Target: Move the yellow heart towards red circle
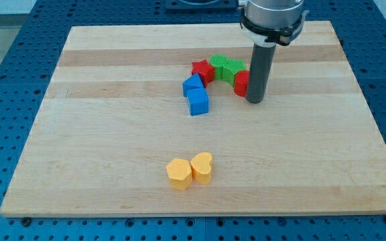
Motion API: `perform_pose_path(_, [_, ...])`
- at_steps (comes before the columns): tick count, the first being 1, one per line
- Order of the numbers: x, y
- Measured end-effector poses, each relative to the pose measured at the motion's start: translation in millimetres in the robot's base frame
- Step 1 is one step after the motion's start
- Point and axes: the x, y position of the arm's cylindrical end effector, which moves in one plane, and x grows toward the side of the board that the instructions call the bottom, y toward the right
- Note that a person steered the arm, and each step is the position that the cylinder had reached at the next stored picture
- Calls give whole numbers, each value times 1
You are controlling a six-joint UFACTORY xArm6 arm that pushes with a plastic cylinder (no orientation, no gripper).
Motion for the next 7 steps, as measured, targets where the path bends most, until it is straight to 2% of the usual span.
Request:
perform_pose_path(1, [24, 1])
perform_pose_path(4, [145, -16])
perform_pose_path(6, [189, -81])
perform_pose_path(7, [192, -110])
